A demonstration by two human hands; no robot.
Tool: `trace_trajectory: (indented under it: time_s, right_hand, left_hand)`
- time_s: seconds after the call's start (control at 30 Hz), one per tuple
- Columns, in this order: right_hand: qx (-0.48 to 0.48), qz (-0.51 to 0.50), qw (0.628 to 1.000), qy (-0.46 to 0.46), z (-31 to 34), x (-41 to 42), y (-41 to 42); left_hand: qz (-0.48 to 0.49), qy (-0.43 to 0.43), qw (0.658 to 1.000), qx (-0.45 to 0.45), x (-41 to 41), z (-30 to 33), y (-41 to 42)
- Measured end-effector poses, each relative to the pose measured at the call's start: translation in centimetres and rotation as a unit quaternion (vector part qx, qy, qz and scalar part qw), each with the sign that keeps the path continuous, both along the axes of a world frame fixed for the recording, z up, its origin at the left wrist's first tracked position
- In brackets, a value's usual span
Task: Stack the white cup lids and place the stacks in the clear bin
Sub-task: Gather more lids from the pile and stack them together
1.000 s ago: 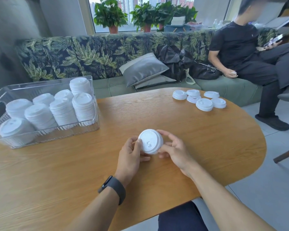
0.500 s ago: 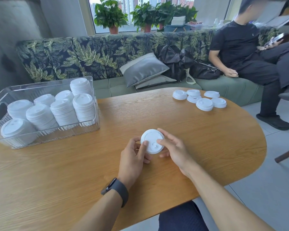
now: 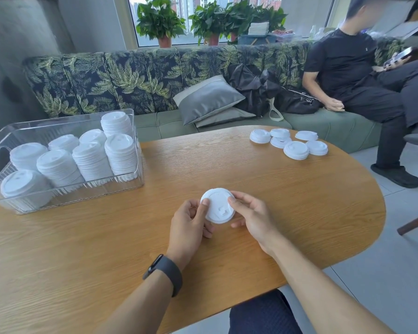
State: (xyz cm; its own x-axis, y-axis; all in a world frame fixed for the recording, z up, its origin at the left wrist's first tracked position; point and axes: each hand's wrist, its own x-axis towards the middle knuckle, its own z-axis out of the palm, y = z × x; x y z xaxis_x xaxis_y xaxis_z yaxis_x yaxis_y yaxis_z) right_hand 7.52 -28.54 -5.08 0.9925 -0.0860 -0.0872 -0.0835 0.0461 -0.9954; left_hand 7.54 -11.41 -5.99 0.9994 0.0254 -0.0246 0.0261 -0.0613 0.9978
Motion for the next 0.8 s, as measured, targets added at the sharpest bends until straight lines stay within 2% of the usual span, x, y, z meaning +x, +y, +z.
trace_trajectory:
  time_s: [0.2, 0.33, 0.53, 0.8]
  right_hand:
    - [0.014, -0.025, 1.0, -0.009, -0.3, 0.1, 0.0]
    - [0.026, -0.116, 0.993, -0.025, -1.4, 0.8, -0.9]
    - [-0.121, -0.25, 0.958, -0.067, -1.6, 2.8, -5.6]
    - [-0.274, -0.307, 0.91, -0.044, -2.2, 7.9, -13.4]
  left_hand:
    - [-0.017, 0.003, 1.0, 0.011, 0.2, 0.1, -0.1]
    - [-0.028, 0.015, 0.999, 0.008, 1.4, 0.4, -0.9]
    - [-0.045, 0.025, 0.999, 0.013, 3.9, 0.5, -4.0]
    - [-0.096, 0.0, 0.993, 0.075, 7.9, 0.5, -10.2]
